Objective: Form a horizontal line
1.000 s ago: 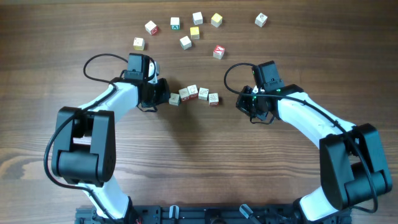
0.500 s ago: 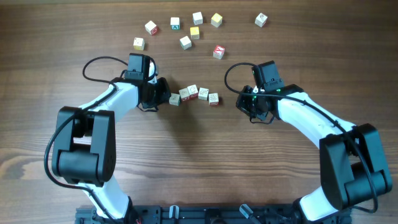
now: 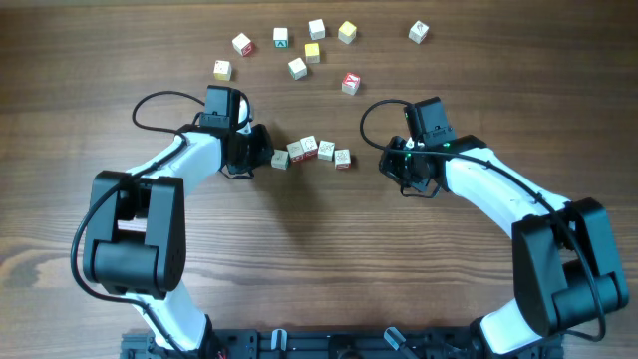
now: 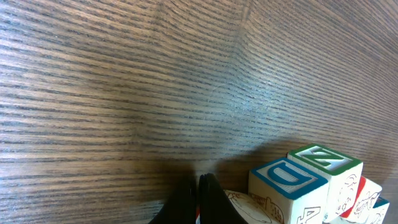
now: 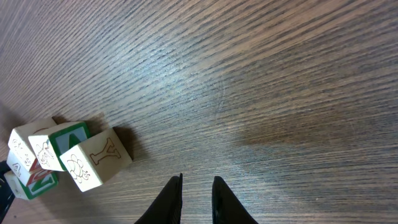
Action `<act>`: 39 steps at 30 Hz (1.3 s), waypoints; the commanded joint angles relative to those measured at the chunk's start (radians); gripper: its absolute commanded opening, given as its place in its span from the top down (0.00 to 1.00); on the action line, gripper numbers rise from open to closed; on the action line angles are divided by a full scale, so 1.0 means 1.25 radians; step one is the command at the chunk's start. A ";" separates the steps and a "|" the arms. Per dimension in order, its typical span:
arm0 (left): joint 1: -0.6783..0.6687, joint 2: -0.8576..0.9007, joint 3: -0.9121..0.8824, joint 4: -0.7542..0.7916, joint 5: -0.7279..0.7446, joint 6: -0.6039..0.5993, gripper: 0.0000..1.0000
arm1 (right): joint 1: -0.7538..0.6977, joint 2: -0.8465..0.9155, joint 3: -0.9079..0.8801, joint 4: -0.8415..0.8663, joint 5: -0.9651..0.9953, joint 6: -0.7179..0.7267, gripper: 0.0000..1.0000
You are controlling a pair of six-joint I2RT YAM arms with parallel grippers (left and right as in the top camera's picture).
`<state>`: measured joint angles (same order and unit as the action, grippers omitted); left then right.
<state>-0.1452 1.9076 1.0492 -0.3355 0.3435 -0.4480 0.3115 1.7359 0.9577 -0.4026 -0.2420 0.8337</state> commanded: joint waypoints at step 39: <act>0.212 0.054 -0.018 0.022 -0.051 -0.115 0.96 | 0.004 0.008 0.047 0.201 -0.096 -0.269 0.96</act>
<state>0.0875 1.9236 1.0542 -0.3050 0.3611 -0.5747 0.3115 1.7359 0.9634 -0.1818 -0.3340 0.5495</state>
